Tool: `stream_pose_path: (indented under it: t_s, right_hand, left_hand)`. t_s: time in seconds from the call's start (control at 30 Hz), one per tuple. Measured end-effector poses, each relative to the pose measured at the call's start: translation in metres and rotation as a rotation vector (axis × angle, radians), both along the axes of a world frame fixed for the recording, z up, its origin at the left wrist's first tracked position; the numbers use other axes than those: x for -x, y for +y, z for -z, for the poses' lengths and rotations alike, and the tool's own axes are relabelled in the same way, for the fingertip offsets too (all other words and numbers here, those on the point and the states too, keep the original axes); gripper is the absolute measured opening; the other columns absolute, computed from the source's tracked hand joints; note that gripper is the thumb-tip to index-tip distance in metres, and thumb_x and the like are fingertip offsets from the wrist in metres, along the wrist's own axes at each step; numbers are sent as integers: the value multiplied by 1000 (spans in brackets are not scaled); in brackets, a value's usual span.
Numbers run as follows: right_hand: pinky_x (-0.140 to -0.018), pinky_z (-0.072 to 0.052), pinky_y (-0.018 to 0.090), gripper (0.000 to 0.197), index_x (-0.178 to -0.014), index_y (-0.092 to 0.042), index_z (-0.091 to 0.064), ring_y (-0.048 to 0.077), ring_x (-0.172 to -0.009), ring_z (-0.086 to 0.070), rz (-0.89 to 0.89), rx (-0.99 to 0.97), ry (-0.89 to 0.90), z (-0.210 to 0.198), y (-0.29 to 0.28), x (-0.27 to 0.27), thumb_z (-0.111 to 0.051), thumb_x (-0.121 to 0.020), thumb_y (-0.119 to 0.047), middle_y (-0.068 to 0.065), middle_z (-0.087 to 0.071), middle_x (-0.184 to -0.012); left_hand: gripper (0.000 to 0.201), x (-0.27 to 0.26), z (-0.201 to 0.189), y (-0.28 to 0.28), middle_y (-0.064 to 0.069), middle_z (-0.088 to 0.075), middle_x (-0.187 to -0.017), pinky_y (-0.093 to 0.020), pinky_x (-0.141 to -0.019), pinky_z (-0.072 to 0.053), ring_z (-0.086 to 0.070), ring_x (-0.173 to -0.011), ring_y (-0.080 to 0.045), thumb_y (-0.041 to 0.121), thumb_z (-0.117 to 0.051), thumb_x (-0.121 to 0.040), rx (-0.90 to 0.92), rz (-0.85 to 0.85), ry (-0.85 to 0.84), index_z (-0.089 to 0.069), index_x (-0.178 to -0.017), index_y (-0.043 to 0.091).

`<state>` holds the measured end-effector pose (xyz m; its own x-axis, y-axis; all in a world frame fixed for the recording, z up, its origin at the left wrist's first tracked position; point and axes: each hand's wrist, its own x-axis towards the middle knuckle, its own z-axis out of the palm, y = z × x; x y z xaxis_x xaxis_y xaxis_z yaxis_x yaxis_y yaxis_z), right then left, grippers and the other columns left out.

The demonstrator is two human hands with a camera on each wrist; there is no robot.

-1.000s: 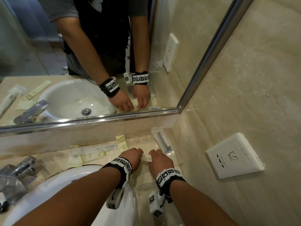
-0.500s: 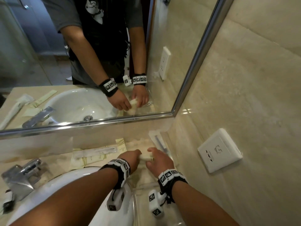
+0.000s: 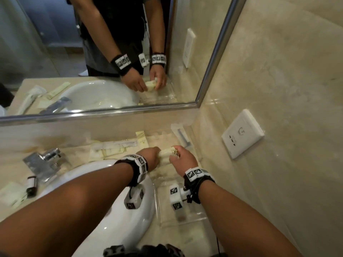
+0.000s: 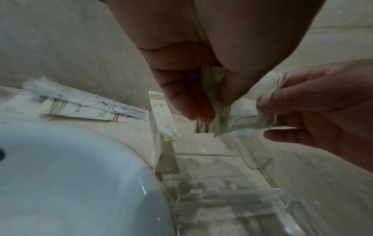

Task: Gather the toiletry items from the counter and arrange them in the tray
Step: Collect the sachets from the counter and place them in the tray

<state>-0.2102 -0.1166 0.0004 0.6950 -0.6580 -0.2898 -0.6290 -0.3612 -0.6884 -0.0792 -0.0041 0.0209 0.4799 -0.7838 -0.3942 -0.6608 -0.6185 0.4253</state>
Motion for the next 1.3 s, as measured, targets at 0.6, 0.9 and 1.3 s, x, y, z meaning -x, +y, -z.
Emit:
stream_pose_path:
  t_s: [0.6, 0.9, 1.3]
  right_hand:
    - [-48, -40, 23, 10, -87, -16, -49, 19, -60, -57, 170, -321, 386, 82, 28, 67, -58, -86, -11, 5, -57, -82]
    - [-83, -52, 38, 53, -115, -17, -65, 30, -104, -64, 135, -100, 463, 102, 38, 60, -55, -81, -57, 7, -66, -114]
    - [-83, -51, 36, 30, -117, -27, -52, 22, -101, -60, 181, 36, 390, 96, 53, 80, -54, -88, -35, -1, -52, -124]
  left_hand:
    - [41, 62, 74, 69, 1, -46, -139, -38, -98, -46, -46, -124, -23, 33, -49, -96, -166, 258, -48, -48, -136, 30]
    - [52, 83, 91, 73, 2, -19, -160, -46, -106, -39, -17, -144, -28, 35, -54, -91, -171, 590, -158, -42, -140, 41]
    - [50, 91, 101, 61, -2, -3, -163, -50, -105, -39, -9, -146, -35, 38, -53, -88, -269, 614, -224, -48, -138, 39]
